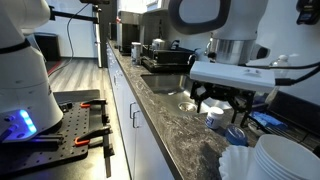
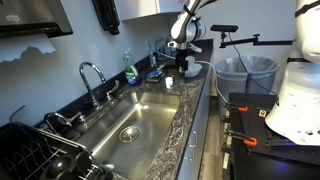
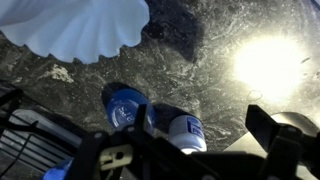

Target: Move the blue masking tape backwards

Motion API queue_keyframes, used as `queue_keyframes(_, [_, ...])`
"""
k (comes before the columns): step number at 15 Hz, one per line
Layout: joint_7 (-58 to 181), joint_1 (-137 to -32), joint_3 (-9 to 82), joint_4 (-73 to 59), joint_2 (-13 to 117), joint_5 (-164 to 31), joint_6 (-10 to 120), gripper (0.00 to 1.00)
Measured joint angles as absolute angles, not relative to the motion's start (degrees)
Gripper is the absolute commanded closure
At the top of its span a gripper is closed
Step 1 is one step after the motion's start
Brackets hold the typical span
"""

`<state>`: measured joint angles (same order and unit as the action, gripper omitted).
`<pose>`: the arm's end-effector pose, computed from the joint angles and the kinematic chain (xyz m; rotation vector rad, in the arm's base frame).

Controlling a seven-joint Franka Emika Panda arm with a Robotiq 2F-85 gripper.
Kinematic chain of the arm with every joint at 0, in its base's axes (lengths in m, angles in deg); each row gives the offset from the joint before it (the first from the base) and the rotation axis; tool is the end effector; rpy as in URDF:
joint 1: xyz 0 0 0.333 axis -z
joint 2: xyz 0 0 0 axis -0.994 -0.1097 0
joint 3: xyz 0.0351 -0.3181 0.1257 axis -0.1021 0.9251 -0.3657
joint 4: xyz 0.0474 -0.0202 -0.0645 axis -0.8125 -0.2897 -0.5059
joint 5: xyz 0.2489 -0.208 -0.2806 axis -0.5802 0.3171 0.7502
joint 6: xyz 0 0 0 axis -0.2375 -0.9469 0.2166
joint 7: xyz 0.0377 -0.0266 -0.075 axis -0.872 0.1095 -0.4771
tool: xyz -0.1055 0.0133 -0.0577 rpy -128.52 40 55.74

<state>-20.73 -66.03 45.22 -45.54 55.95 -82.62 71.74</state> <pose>0.4953 -0.2915 0.2549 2.9091 0.9747 0.2289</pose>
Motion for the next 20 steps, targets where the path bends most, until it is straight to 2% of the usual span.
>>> queue_keyframes(5, [-20.7,-63.6,42.3,-41.5,51.6,-84.0,75.5,0.00])
queue_keyframes(20, [-21.3,-59.9,37.7,-28.9,39.6,-76.0,75.5,0.00])
